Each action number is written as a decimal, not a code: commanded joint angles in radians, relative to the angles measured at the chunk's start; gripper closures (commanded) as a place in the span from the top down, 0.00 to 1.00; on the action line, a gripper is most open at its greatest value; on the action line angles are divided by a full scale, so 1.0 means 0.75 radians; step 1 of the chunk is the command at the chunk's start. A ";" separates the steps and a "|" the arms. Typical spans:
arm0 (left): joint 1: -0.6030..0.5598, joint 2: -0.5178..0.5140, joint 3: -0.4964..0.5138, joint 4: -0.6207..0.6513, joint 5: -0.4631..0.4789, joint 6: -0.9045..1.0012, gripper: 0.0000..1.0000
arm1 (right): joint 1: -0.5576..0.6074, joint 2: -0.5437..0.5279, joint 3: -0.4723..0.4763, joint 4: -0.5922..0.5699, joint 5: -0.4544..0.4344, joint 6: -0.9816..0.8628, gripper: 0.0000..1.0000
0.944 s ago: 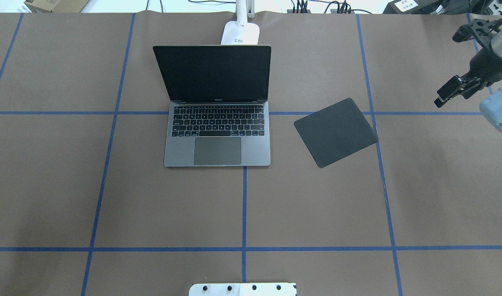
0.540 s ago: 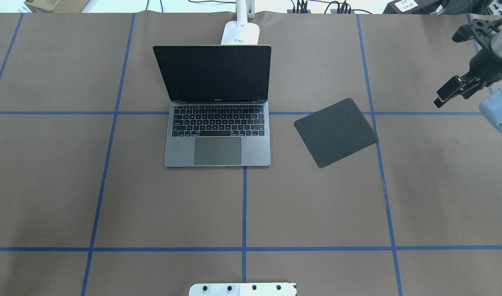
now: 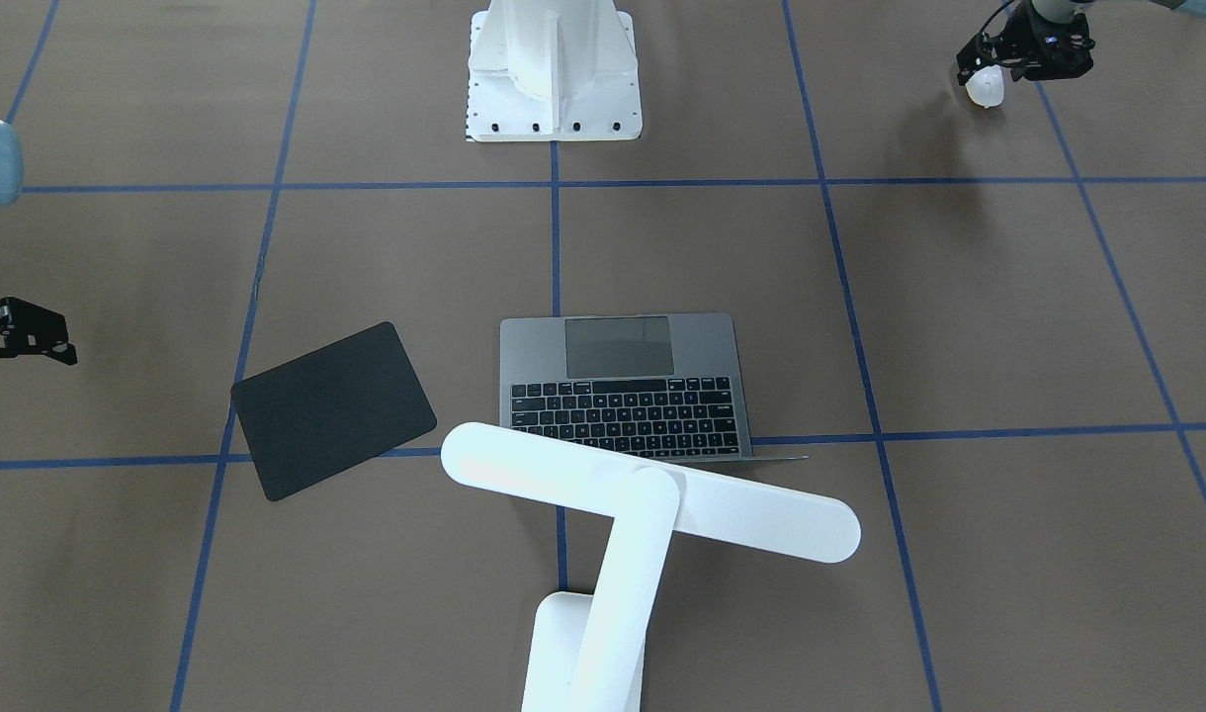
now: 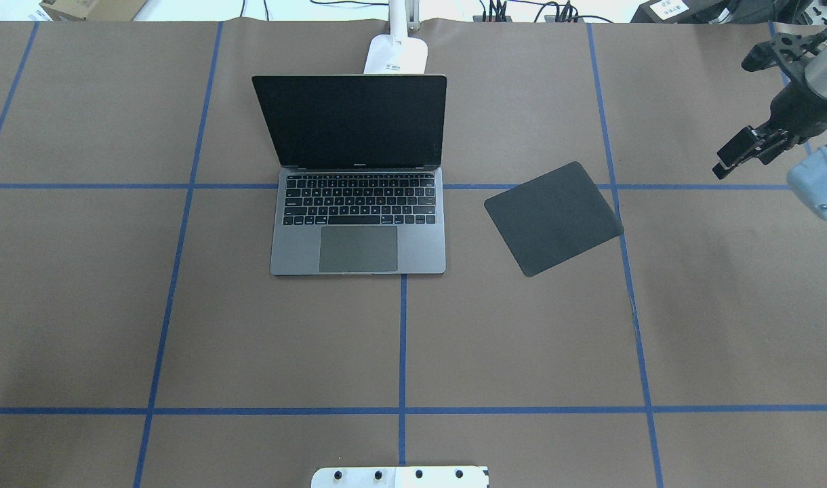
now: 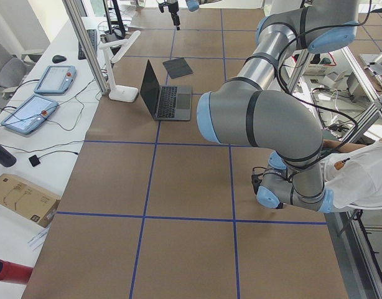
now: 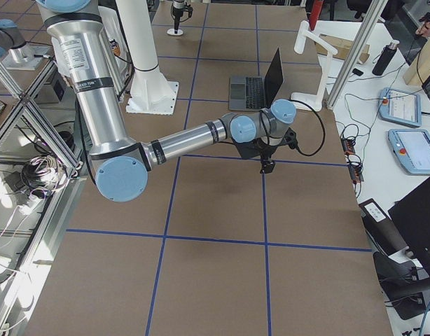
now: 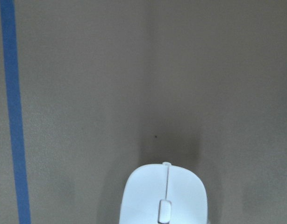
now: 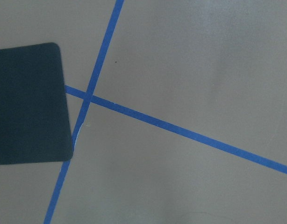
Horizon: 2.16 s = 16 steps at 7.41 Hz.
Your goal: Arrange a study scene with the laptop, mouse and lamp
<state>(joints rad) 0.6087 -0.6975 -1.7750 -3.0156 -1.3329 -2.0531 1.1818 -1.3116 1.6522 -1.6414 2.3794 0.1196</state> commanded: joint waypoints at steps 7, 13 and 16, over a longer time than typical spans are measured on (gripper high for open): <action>0.086 -0.007 0.010 -0.002 0.028 -0.001 0.80 | -0.011 0.010 -0.004 -0.002 0.002 0.002 0.99; 0.092 0.014 -0.002 -0.059 0.030 -0.001 0.62 | -0.015 0.010 0.004 -0.002 0.004 0.022 0.99; 0.082 0.112 -0.175 -0.080 0.028 0.003 0.62 | -0.015 0.010 -0.002 -0.002 0.006 0.023 0.99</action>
<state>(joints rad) 0.6740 -0.6509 -1.8424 -3.0734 -1.3110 -2.0524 1.1705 -1.3039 1.6531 -1.6429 2.3826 0.1375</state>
